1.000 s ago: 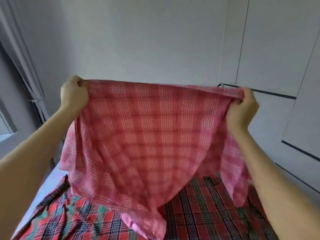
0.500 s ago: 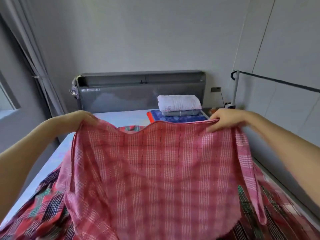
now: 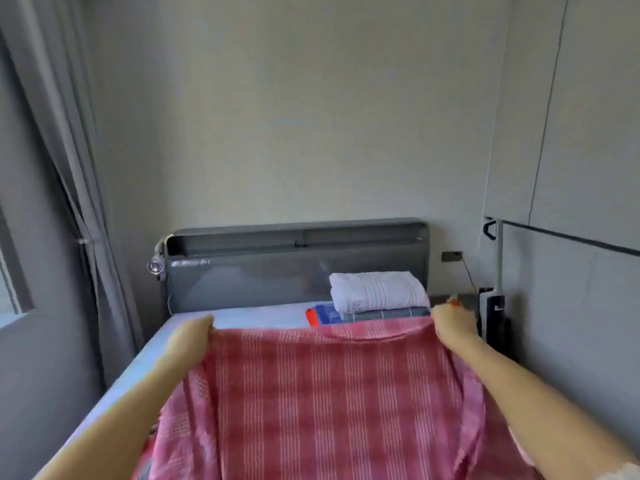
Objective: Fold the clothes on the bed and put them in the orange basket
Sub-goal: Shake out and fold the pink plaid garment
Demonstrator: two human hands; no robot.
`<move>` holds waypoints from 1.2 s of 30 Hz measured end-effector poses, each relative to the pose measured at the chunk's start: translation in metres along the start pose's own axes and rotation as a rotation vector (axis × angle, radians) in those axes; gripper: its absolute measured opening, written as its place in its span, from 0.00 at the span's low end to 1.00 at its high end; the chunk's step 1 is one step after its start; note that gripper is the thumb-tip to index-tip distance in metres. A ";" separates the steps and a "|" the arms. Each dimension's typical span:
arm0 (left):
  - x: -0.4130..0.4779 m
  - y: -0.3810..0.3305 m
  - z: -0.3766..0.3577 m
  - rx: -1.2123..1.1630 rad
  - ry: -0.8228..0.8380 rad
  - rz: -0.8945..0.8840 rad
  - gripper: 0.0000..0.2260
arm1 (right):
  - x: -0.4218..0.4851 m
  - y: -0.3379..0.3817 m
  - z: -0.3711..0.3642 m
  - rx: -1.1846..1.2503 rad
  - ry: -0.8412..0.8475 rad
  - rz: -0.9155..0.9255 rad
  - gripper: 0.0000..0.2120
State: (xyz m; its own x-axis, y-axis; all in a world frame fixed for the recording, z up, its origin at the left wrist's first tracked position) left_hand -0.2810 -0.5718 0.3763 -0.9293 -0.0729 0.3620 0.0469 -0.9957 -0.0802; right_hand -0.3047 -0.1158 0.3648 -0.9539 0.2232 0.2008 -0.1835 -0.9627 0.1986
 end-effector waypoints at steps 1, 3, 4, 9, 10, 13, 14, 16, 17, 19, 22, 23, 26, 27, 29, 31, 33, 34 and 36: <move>0.035 -0.004 0.045 -0.069 -0.189 0.038 0.05 | 0.029 0.019 0.056 0.011 -0.198 0.030 0.12; 0.085 -0.010 0.141 -0.184 -0.592 0.127 0.07 | 0.061 0.049 0.170 0.100 -0.671 0.133 0.12; 0.100 -0.010 0.186 -0.233 -0.759 0.173 0.09 | 0.066 0.055 0.219 0.166 -0.867 0.168 0.12; 0.110 -0.010 0.270 -0.151 -0.983 0.148 0.09 | 0.062 0.042 0.296 0.115 -1.121 0.163 0.11; 0.108 -0.009 0.270 -0.116 -0.993 0.093 0.09 | 0.059 0.037 0.296 0.088 -1.113 0.158 0.09; 0.093 0.001 0.260 -0.024 -0.980 -0.054 0.12 | 0.049 0.019 0.287 0.024 -1.052 0.153 0.07; 0.085 0.005 0.254 0.008 -0.946 -0.114 0.13 | 0.043 0.013 0.280 0.008 -1.023 0.160 0.07; 0.063 0.013 0.240 0.043 -0.872 -0.213 0.16 | 0.032 0.003 0.259 -0.030 -0.977 0.204 0.05; 0.050 0.016 0.235 0.049 -0.835 -0.251 0.18 | 0.025 -0.001 0.248 -0.048 -0.944 0.233 0.04; 0.015 0.025 0.222 0.046 -0.744 -0.292 0.23 | 0.007 -0.012 0.220 -0.085 -0.872 0.305 0.04; -0.042 0.040 0.201 0.035 -0.625 -0.283 0.25 | -0.034 -0.027 0.186 -0.083 -0.817 0.397 0.05; -0.055 0.043 0.195 0.034 -0.589 -0.255 0.24 | -0.044 -0.031 0.177 -0.084 -0.791 0.409 0.05; -0.105 0.054 0.163 -0.025 -0.368 -0.147 0.13 | -0.087 -0.042 0.133 -0.105 -0.605 0.417 0.05; -0.127 0.058 0.143 0.002 -0.222 -0.123 0.09 | -0.106 -0.048 0.111 -0.127 -0.457 0.405 0.05; -0.166 0.065 0.097 0.207 0.080 -0.144 0.11 | -0.143 -0.060 0.060 -0.188 -0.148 0.439 0.07; -0.209 0.070 0.052 0.354 0.311 -0.206 0.18 | -0.189 -0.077 0.012 -0.219 0.102 0.379 0.08; -0.245 0.072 0.015 0.354 0.435 -0.259 0.20 | -0.231 -0.095 -0.030 -0.187 0.249 0.336 0.10; -0.263 0.073 0.000 0.355 0.482 -0.273 0.21 | -0.252 -0.102 -0.050 -0.206 0.306 0.344 0.12; -0.299 0.076 -0.027 0.337 0.579 -0.289 0.22 | -0.291 -0.115 -0.085 -0.322 0.391 0.342 0.13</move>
State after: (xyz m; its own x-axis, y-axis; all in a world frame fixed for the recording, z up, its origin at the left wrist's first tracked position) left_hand -0.0094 -0.6243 0.2365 -0.9621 0.1447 -0.2310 -0.2060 -0.9410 0.2686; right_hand -0.0261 -0.0833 0.2015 -0.9767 -0.1209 -0.1773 0.1446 -0.9813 -0.1273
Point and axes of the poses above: each hand's wrist, its own x-axis towards the middle knuckle, its own z-axis out of the back of the hand, y = z × x, the point moved 5 cm from there along x, towards the middle knuckle, and after that the axes turned 4 degrees about x, right-handed, at the moved point
